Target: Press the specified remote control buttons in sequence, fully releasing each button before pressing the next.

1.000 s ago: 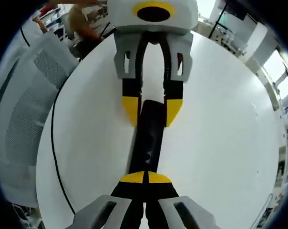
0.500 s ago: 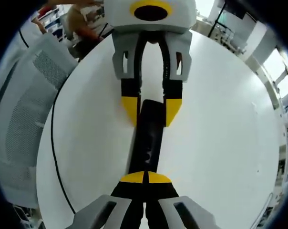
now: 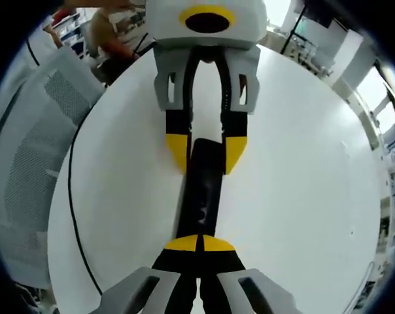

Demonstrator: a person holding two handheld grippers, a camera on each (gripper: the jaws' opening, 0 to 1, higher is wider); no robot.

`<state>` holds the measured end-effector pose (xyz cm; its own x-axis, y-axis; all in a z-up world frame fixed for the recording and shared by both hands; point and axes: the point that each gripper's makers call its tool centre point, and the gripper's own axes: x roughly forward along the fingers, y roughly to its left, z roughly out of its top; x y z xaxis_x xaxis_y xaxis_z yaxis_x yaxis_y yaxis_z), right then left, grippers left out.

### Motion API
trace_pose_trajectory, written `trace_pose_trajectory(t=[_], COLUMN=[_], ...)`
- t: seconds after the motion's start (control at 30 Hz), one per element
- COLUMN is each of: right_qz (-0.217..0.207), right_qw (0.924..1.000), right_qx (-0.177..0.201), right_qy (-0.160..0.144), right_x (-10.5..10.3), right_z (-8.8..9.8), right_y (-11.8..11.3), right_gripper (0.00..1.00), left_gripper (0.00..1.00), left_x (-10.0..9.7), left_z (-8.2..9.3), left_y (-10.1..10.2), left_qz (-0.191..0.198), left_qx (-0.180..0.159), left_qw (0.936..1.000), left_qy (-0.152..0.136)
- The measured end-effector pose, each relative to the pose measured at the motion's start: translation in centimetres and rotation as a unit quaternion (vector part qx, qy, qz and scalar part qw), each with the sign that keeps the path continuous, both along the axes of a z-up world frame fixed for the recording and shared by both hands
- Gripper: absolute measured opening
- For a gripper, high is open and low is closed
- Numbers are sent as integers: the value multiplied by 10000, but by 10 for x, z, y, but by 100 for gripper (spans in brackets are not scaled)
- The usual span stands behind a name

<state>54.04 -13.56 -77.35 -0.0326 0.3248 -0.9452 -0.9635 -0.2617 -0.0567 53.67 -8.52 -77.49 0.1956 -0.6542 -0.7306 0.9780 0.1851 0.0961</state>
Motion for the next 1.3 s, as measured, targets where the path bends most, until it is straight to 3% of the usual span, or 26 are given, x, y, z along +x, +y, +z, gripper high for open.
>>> trace_pose_trajectory(t=[0.33, 0.8, 1.3], right_qz=[-2, -41, 8], right_qw=[9998, 9989, 9984], right_qx=[211, 411, 482], right_qy=[-26, -201, -290], right_x=[1, 9, 11], right_z=[3, 39, 50], right_y=[1, 5, 12], right_gripper=[0, 0, 0], left_gripper=[23, 23, 23], left_x=[1, 2, 3], left_z=[0, -1, 0], left_y=[1, 1, 0], left_qz=[-1, 0, -7], left_qx=[-3, 50, 47], left_qw=[10000, 10000, 10000], left_qy=[-2, 1, -1])
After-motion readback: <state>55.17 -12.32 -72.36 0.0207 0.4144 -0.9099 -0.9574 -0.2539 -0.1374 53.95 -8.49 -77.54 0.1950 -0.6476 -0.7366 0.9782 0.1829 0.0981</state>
